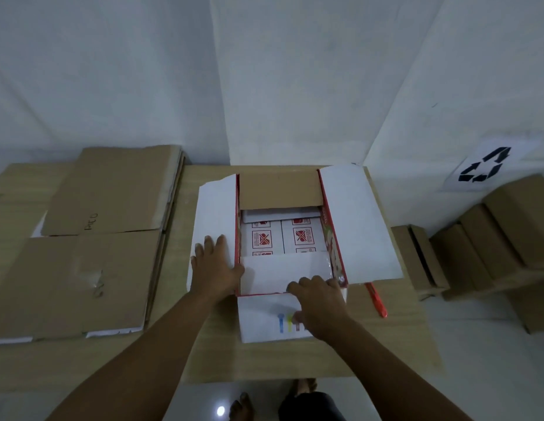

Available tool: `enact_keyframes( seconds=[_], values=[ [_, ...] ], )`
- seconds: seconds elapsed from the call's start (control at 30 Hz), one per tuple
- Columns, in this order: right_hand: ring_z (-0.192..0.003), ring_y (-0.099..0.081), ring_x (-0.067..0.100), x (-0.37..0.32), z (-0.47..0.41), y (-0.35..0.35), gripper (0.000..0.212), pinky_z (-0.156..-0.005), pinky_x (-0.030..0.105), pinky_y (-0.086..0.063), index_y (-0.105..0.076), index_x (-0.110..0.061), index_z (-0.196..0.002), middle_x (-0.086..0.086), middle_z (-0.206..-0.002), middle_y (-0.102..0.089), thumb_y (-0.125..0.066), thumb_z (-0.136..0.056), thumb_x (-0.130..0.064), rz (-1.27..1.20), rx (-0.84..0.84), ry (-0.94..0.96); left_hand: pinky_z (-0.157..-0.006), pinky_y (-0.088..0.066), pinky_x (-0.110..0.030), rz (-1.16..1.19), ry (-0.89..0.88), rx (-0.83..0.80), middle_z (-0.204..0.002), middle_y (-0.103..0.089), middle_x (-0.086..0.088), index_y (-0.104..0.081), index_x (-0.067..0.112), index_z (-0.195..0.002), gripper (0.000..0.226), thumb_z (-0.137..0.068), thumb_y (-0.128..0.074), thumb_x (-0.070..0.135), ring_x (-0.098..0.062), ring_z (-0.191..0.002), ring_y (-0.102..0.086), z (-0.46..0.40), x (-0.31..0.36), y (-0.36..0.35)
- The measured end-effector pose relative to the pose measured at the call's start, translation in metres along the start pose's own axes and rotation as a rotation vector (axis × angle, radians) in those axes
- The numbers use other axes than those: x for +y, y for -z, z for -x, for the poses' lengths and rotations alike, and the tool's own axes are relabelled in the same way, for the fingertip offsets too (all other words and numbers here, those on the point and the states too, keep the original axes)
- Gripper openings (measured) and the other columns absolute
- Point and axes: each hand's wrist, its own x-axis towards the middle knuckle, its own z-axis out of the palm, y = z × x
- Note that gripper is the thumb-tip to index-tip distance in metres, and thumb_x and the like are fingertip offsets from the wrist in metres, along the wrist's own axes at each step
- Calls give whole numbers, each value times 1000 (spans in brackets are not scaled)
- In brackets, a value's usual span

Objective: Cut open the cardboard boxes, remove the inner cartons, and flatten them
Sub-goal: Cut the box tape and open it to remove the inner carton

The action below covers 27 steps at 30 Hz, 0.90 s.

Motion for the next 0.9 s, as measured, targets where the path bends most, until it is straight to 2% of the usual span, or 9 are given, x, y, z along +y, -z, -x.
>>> enact_keyframes(
  seconds=[0.07, 0.17, 0.27, 0.4, 0.6, 0.7, 0.77, 0.8, 0.9],
  values=[
    [-128, -47, 24, -1, -4, 8, 67, -112, 51, -30, -43, -33, -142, -2, -137, -54, -74, -84, -46, -46, -96, 21, -119, -22, -59, -26, 4, 23, -158, -25, -13, -27, 22, -147, 73, -89, -59, 54, -41, -148, -17, -1, 4, 0],
    [-141, -35, 24, 5, -14, 38, 76, -117, 52, -25, -35, -37, -150, -2, -152, -42, -74, -85, -45, -322, -214, 37, -121, -8, -56, -43, -12, 56, -165, -11, -13, -21, 21, -153, 74, -94, -58, 47, -40, -152, -4, -7, 11, 4],
    [-138, -41, 19, 18, -44, 65, 58, -117, 49, -32, -45, -35, -145, -4, -151, -47, -67, -91, -44, -414, 5, 22, -121, -1, -51, -18, -25, 78, -167, -3, -11, -15, 20, -156, 72, -98, -52, 43, -37, -153, 4, -20, 20, 10],
    [-124, -52, 21, 45, -105, 89, 42, -107, 41, -42, -55, -26, -138, 1, -138, -58, -61, -97, -34, -304, 353, -97, -121, -2, -53, -24, -34, 128, -167, -7, -11, -15, 18, -158, 63, -104, -33, 46, -36, -153, 1, -42, 31, 13],
    [-128, -41, 28, 81, -171, 94, 59, -105, 44, -35, -41, -28, -141, 5, -138, -49, -67, -88, -32, 125, 372, -80, -123, 2, -53, -67, 10, 124, -167, 0, -9, -7, 17, -160, 64, -104, -14, 47, -34, -153, 8, -64, 37, 6],
    [-124, -49, 25, 95, -182, 97, 38, -113, 50, -24, -55, -29, -128, 0, -126, -60, -61, -93, -41, 221, 366, -5, -123, 2, -52, -60, 18, 106, -167, 3, -9, -3, 17, -160, 65, -101, -7, 44, -33, -153, 10, -64, 33, 0],
    [-114, -58, 20, 102, -185, 99, 20, -115, 53, -18, -64, -30, -112, -5, -113, -67, -52, -98, -39, 203, 457, 47, -124, 2, -51, -10, 27, 107, -167, 2, -9, -4, 15, -160, 69, -97, -3, 45, -33, -153, 9, -63, 31, -2],
    [-109, -62, 19, 105, -185, 102, 20, -115, 52, -19, -66, -30, -109, -7, -109, -70, -50, -100, -37, 171, 536, 59, -123, 3, -50, 18, 32, 114, -167, 2, -9, -5, 15, -160, 70, -97, -3, 45, -33, -153, 9, -63, 31, -3],
    [-91, -69, 19, 109, -194, 124, 21, -111, 47, -26, -64, -26, -113, -4, -95, -73, -48, -101, -31, 74, 766, 17, -122, 5, -48, 33, 21, 153, -167, 1, -8, -6, 16, -159, 67, -100, 2, 45, -31, -153, 9, -64, 33, -8]
  ],
)
